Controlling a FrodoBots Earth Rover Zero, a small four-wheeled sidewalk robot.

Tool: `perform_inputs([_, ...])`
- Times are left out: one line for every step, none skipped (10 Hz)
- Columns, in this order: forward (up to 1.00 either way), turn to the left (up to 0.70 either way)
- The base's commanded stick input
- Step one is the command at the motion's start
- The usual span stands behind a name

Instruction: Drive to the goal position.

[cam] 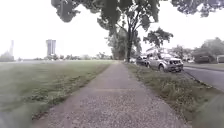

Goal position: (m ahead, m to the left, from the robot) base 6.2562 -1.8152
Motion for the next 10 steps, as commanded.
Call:
perform_inputs([0.70, 0.00])
perform_inputs([0.70, 0.00])
perform_inputs([0.70, 0.00])
perform_inputs([0.70, 0.00])
perform_inputs([0.70, 0.00])
perform_inputs([0.70, 0.00])
perform_inputs([0.70, 0.00])
perform_inputs([0.70, 0.00])
perform_inputs([0.70, 0.00])
perform_inputs([0.70, 0.00])
